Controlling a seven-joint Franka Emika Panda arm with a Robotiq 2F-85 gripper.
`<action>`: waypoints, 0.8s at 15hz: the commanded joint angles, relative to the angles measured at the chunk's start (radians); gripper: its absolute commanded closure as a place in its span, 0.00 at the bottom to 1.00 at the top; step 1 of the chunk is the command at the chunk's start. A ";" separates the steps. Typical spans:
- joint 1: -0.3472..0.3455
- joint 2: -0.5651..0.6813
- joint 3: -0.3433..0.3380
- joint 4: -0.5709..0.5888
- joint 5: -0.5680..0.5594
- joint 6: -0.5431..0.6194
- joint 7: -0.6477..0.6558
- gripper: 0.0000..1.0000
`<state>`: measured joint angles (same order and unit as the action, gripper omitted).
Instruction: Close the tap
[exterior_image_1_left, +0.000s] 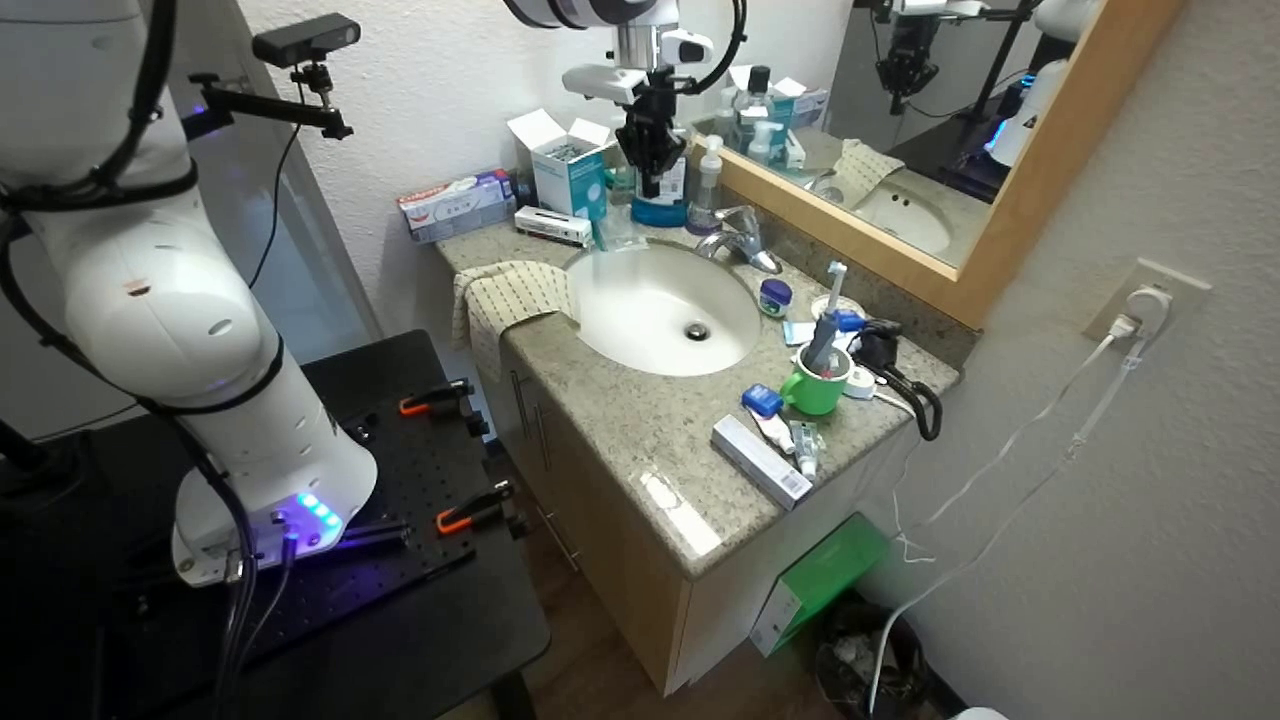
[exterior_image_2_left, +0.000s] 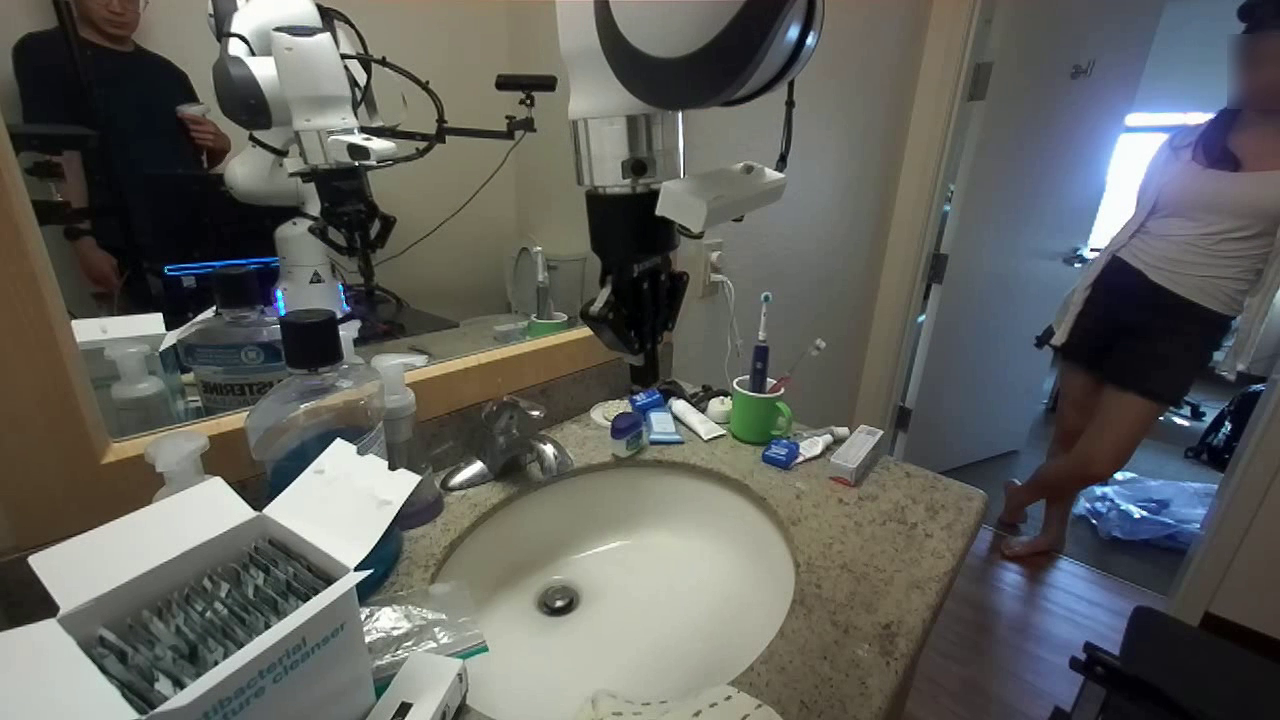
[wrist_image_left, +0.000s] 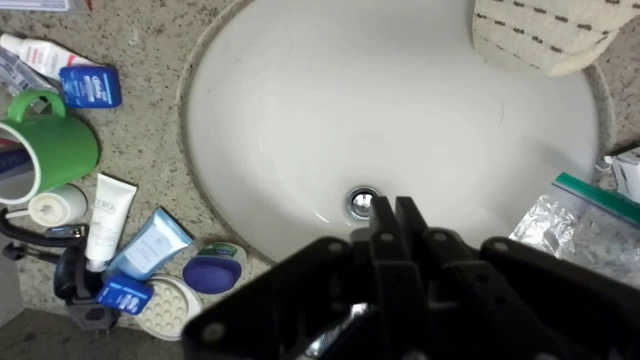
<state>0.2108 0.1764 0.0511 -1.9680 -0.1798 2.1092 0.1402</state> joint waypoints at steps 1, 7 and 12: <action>-0.022 -0.007 0.023 -0.006 -0.004 -0.002 -0.007 0.85; -0.025 -0.018 0.027 -0.017 -0.004 0.000 -0.017 0.73; -0.027 -0.016 0.026 -0.010 -0.001 -0.007 -0.021 0.42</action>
<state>0.2040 0.1594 0.0574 -1.9870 -0.1799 2.1124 0.1219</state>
